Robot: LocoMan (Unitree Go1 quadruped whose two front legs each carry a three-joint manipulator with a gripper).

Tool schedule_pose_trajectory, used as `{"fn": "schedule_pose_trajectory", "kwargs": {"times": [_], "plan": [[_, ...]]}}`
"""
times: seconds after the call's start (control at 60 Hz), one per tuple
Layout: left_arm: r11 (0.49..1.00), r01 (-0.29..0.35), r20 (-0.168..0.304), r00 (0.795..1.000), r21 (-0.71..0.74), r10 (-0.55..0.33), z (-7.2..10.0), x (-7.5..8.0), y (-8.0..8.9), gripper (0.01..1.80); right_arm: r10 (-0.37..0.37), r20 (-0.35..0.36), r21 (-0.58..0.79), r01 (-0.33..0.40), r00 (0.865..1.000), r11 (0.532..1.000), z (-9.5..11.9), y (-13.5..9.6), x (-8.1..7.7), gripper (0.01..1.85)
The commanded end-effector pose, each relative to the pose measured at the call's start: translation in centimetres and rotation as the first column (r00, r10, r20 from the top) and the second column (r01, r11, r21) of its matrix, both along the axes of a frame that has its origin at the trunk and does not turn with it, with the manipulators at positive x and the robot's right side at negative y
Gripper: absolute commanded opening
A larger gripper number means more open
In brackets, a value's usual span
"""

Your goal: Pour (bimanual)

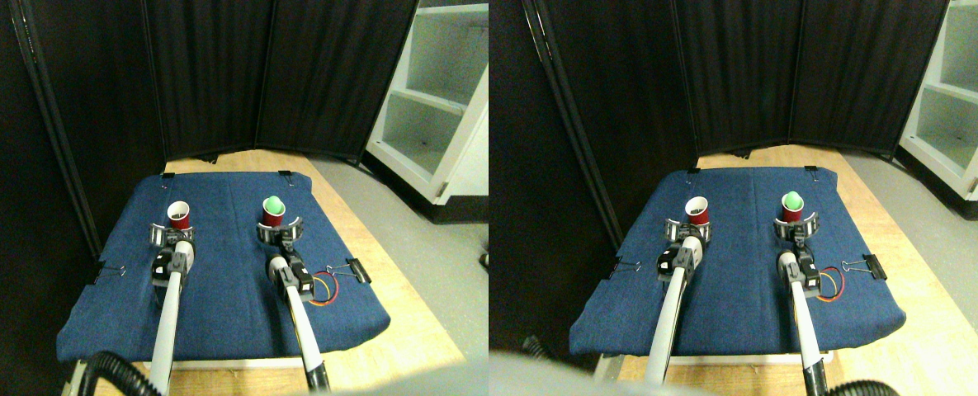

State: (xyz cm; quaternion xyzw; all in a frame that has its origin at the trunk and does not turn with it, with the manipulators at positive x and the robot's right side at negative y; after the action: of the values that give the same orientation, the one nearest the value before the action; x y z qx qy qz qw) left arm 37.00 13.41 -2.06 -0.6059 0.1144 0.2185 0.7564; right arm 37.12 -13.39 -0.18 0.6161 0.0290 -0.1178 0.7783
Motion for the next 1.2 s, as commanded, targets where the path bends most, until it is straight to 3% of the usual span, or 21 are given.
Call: {"fn": "schedule_pose_trajectory", "kwargs": {"times": [0.017,0.517,0.65,1.083,1.2], "plan": [[0.999,0.011,0.043,0.999,-0.043,-0.009,0.0,0.8,-0.2,1.10,-0.005,0.030,-0.004,0.005,1.000,1.000,0.1,0.4,0.5,1.09],[0.992,0.004,0.074,0.997,-0.125,0.005,-1.3,1.7,-1.1,1.08,-0.067,0.037,0.068,0.064,0.997,0.996,-0.2,0.2,1.3,1.09],[0.990,0.009,0.083,0.997,-0.139,0.002,-1.3,2.0,-1.2,1.03,-0.075,0.038,0.061,0.073,0.996,0.995,-0.4,0.0,1.4,1.08],[0.986,0.014,0.093,0.996,-0.164,0.001,-1.3,3.2,-0.9,1.09,-0.091,0.030,0.099,0.088,0.995,0.991,-1.1,-0.3,2.0,1.13],[0.987,0.028,0.097,0.995,-0.157,-0.013,-1.3,3.4,-0.6,1.10,-0.130,0.021,0.129,0.126,0.991,0.984,-1.4,-0.5,2.4,1.04]]}}
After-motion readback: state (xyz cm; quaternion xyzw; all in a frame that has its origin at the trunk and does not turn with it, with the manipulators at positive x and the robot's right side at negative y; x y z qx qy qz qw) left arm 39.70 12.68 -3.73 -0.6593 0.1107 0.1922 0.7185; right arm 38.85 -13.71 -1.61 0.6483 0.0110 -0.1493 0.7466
